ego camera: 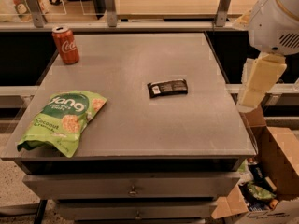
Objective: Move green rice chip bag near coke can
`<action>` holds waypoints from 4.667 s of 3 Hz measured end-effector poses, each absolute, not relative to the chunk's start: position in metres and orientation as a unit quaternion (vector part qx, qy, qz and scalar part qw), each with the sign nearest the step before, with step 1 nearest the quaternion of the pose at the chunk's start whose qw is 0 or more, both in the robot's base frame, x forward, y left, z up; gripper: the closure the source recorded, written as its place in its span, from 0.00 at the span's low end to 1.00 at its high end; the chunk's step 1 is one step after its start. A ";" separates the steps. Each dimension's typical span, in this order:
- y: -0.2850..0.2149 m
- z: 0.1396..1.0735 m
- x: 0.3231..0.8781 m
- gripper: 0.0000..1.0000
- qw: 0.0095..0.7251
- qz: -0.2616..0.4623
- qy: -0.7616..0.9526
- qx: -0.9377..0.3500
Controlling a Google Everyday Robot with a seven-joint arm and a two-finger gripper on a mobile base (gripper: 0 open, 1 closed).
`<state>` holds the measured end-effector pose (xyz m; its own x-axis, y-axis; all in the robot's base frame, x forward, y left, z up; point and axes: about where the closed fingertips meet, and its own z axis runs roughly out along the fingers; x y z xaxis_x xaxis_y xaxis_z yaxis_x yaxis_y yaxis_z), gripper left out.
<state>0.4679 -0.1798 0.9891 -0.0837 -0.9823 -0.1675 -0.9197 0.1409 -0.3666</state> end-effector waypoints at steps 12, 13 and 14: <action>0.155 0.866 0.429 0.00 0.420 0.183 0.443 -0.771; 0.166 0.852 0.429 0.00 0.416 0.186 0.447 -0.770; 0.176 0.843 0.430 0.00 0.413 0.193 0.450 -0.768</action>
Offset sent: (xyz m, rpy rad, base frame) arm 0.0189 0.0673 -0.0488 0.1569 0.0160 0.1589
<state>0.4296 0.1757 0.8425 0.5210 -0.5318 -0.6676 -0.8501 -0.2534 -0.4616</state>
